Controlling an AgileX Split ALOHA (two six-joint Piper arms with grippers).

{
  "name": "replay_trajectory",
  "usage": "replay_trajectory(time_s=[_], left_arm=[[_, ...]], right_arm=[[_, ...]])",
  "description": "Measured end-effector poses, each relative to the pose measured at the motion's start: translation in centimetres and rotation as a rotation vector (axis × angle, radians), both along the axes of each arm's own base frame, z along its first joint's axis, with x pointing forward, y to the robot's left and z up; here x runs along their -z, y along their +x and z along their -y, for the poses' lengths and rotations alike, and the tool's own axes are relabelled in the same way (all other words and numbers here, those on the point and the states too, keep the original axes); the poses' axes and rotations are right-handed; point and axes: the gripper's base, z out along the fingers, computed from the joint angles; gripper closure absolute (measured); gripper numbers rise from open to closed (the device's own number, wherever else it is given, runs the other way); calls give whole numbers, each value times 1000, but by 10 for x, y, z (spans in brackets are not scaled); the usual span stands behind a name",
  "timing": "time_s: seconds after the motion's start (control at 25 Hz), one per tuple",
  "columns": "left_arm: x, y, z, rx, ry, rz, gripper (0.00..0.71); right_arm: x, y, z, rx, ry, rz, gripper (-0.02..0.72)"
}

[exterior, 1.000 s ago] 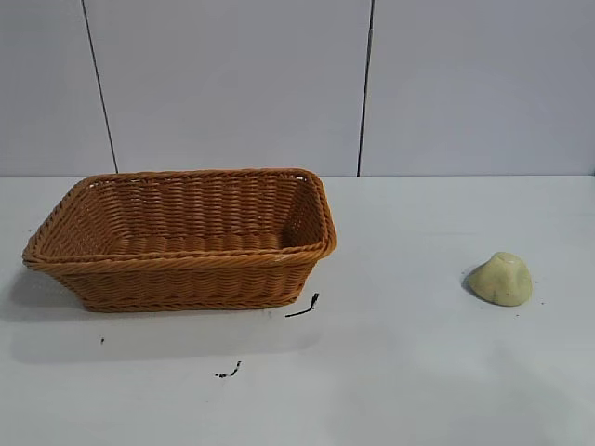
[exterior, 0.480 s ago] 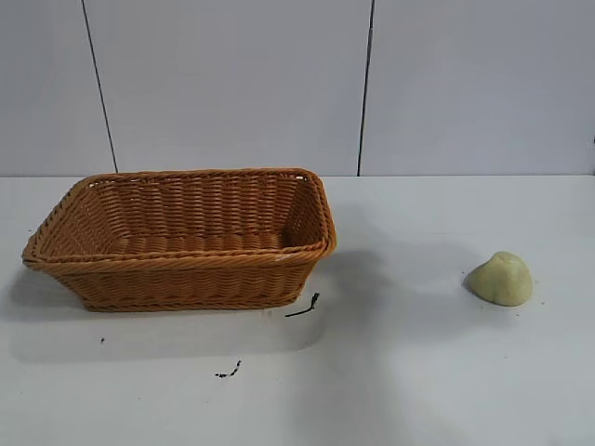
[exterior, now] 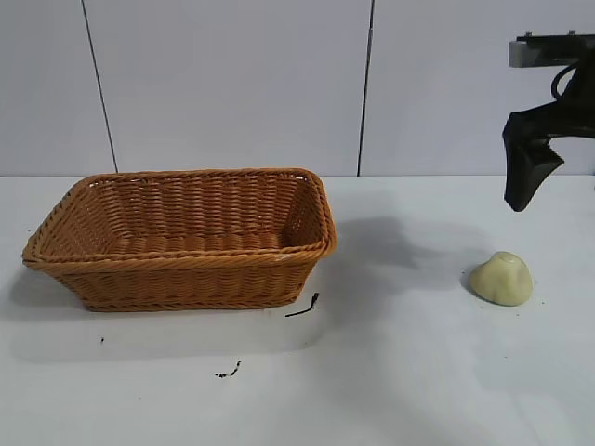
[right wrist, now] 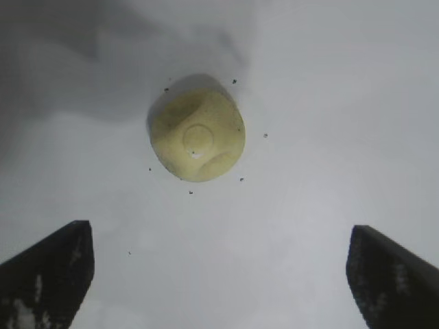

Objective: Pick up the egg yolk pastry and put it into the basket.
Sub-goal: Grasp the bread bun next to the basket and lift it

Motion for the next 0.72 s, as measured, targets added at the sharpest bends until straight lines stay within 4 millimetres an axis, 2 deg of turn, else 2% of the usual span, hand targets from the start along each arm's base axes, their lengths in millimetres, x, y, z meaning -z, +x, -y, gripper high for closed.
replay_trajectory(time_s=[0.16,0.28,0.48,0.72], left_arm=[[0,0,0,0,0,0,14],[0,0,0,0,0,0,14],[0,0,0,0,0,0,14],[0,0,0,0,0,0,14]], right_arm=[[30,8,0,2,-1,-28,10],[43,9,-6,-14,-5,-57,10],[44,11,-27,-73,-19,-23,10],[45,12,-26,-56,-22,-11,10]])
